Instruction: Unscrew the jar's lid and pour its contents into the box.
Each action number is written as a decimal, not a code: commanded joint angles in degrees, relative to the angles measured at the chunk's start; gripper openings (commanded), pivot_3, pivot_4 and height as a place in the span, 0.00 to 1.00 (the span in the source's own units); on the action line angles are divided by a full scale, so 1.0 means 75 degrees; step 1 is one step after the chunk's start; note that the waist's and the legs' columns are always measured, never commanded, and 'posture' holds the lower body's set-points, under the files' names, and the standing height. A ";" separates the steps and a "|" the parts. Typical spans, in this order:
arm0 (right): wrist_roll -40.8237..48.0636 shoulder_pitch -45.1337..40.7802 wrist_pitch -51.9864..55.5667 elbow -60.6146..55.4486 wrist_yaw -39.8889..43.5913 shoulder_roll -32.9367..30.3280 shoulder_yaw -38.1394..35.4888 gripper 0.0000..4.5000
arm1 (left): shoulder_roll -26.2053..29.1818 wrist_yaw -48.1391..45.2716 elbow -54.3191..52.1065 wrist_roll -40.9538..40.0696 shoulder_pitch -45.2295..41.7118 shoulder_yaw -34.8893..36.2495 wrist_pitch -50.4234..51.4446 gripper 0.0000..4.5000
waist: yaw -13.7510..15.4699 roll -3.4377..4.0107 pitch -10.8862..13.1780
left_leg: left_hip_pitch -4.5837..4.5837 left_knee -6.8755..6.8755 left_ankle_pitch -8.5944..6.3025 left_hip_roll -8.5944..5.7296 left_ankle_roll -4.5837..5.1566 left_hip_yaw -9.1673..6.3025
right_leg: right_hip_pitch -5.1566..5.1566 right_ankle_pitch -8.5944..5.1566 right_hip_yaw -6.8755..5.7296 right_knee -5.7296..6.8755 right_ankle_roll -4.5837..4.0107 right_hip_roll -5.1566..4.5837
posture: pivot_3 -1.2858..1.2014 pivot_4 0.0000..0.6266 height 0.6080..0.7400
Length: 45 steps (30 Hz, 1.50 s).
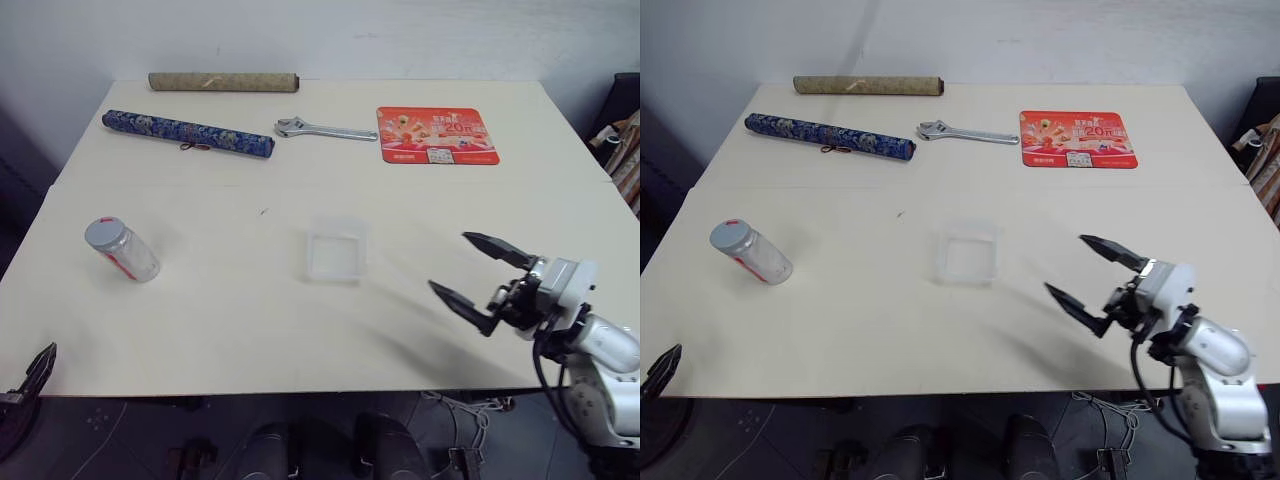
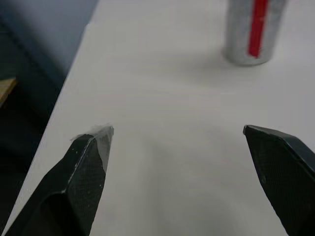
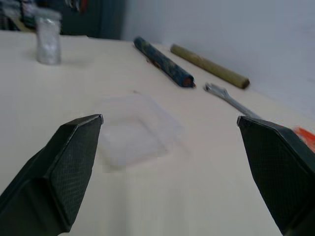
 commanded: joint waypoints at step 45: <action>0.0332 0.0774 -0.2646 0.1507 0.1620 0.0577 -0.0095 1.00 | 0.0642 0.0911 0.1657 0.1372 -0.5726 -0.3498 0.0893 0.71 | 0.0032 -0.0068 -0.0035 | 0.0036 0.0016 0.0052 -0.0017 0.0028 0.0004 | 0.0028 0.0004 0.0001 0.0085 0.0007 0.0007 | 0.52 0.24 1.00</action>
